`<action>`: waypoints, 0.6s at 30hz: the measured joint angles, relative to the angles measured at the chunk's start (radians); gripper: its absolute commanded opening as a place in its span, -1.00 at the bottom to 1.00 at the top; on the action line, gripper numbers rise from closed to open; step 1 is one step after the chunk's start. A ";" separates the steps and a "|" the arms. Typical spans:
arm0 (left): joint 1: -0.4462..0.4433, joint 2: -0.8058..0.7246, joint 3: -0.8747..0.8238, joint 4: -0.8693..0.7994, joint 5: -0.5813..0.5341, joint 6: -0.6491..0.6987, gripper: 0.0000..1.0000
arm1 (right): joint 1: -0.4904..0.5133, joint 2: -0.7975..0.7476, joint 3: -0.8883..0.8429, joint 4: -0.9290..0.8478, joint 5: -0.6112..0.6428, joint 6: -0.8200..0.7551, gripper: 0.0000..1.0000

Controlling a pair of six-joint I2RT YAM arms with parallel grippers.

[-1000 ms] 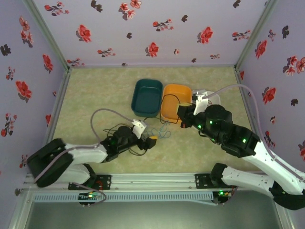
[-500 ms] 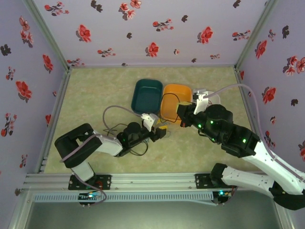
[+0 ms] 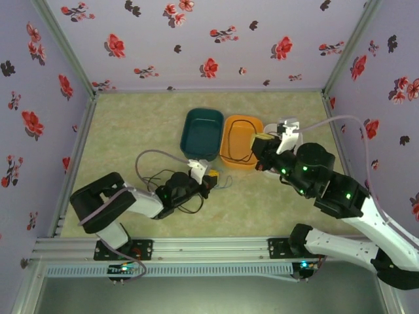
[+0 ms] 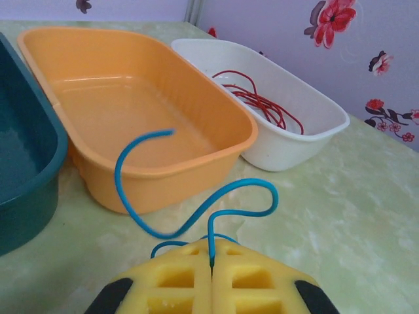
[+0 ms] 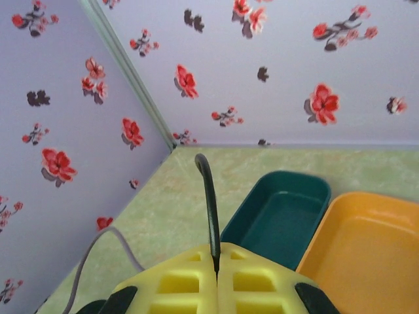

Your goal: Untangle the cables

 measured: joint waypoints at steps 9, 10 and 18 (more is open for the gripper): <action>0.000 -0.220 -0.079 -0.174 -0.019 -0.045 -1.00 | 0.000 0.008 0.088 -0.055 0.137 -0.059 -1.00; 0.000 -0.254 -0.085 -0.206 -0.024 -0.049 -1.00 | 0.000 0.019 0.101 -0.072 0.161 -0.062 -1.00; 0.004 -0.615 -0.090 -0.523 -0.151 -0.069 -1.00 | -0.071 0.162 0.196 -0.210 0.298 -0.079 -1.00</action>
